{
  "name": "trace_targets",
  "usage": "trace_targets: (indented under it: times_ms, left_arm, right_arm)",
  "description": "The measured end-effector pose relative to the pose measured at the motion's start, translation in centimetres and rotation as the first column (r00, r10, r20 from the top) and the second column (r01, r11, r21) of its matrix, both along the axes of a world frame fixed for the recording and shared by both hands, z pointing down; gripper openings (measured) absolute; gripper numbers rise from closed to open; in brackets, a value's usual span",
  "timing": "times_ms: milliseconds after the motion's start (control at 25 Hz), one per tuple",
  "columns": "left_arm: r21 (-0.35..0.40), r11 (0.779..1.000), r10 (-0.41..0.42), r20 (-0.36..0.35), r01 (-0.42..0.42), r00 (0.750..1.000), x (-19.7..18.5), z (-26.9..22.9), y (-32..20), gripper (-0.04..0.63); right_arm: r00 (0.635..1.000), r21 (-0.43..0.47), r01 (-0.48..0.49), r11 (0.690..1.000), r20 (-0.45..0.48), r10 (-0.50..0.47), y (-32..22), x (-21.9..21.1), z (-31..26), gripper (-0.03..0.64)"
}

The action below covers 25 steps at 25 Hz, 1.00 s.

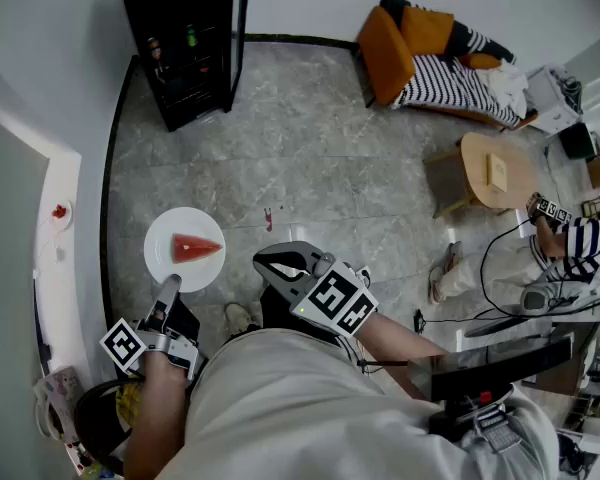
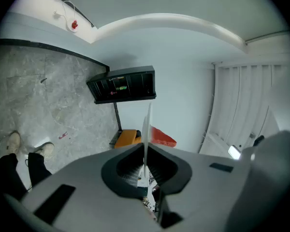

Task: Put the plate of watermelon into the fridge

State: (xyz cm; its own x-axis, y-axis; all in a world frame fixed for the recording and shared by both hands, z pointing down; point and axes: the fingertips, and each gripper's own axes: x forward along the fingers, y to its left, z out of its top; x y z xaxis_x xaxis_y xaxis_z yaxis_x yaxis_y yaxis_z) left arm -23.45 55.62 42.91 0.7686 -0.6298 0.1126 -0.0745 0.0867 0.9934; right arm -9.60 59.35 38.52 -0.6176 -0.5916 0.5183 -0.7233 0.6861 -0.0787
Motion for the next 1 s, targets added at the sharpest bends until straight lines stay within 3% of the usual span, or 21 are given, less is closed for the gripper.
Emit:
trace_targets:
  times_ms: [440, 840, 1000]
  left_arm:
    - [0.002, 1.000, -0.029, 0.026, 0.029, 0.999, 2.4, -0.1, -2.2, 0.023]
    - [0.033, 0.998, -0.058, 0.013, 0.057, 0.998, 9.3, -0.2, -8.8, 0.023]
    - [0.034, 0.997, -0.070, -0.010, 0.071, 0.997, 12.1, -0.8, -13.1, 0.023]
  right_arm:
    - [0.997, -0.015, 0.052, 0.999, 0.064, -0.051, -2.0, 1.6, -0.7, 0.015]
    - [0.993, 0.042, 0.089, 0.995, 0.074, -0.092, -8.9, 8.0, -1.1, 0.023]
    - [0.994, 0.064, 0.081, 0.995, 0.064, -0.085, -13.4, 10.9, -1.6, 0.095]
